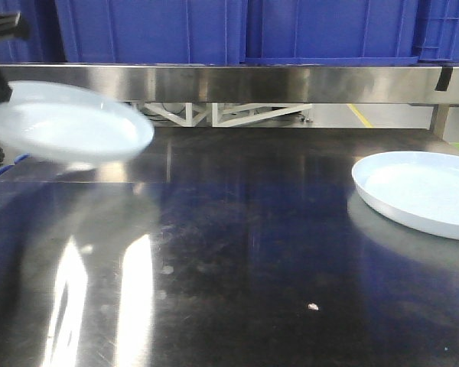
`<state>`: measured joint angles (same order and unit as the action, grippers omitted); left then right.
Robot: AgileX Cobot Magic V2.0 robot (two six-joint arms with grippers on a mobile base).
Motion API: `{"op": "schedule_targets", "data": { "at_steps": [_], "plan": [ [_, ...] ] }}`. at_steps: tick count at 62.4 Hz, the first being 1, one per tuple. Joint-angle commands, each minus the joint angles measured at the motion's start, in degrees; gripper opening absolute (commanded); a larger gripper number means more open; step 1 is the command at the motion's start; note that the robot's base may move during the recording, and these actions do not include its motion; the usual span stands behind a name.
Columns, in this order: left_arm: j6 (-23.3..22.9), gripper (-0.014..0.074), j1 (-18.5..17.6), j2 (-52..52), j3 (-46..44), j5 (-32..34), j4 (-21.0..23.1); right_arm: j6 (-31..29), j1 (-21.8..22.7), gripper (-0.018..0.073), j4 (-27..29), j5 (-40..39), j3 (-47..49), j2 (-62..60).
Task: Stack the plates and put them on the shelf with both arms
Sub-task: 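Carry the plate to the table center, lower it, open left gripper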
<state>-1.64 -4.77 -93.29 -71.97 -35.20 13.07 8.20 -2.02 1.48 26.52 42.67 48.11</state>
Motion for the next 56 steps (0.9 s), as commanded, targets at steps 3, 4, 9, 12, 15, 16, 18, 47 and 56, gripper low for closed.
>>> {"op": "schedule_targets", "data": {
  "at_steps": [3,4,9,12,15,16,18,47,56],
  "plan": [
    [-0.26,0.0089,-2.05,2.89,-3.18,0.96,3.33,-0.35,0.34,0.0549,-0.21,-4.12,2.06,-0.25],
    [-0.26,0.0089,-2.42,2.89,-3.18,0.96,3.58,-0.35,0.34,0.0549,-0.21,-4.12,2.06,-0.25],
    [-0.26,0.0089,-4.88,2.89,-3.18,1.21,4.14,-0.35,0.34,0.0549,-0.21,-4.12,2.06,-0.25],
    [-0.26,0.0089,-6.74,2.89,-3.18,1.33,4.14,-0.35,0.34,0.0549,-0.21,-4.12,2.06,-0.25],
    [-0.26,0.0089,-8.73,2.89,-3.18,1.48,4.22,-0.35,0.34,0.0549,-0.21,-4.12,2.06,-0.25],
    [-0.26,0.0089,-9.31,2.89,-3.18,1.49,4.22,-0.35,0.34,0.0549,-0.21,-4.12,2.06,-0.25],
    [-0.26,0.0089,-10.76,2.89,-3.18,1.75,4.22,-0.35,0.34,0.0549,-0.21,-4.12,2.06,-0.25],
    [-0.26,0.0089,-23.94,-2.34,-3.18,5.54,6.60,-0.35,0.34,0.0549,-0.21,-4.12,2.06,-0.25],
    [0.00,0.0089,-25.42,-3.95,-3.18,6.21,6.68,-0.35,0.34,0.0549,-0.22,-4.17,2.06,-0.25]
  ]
}}
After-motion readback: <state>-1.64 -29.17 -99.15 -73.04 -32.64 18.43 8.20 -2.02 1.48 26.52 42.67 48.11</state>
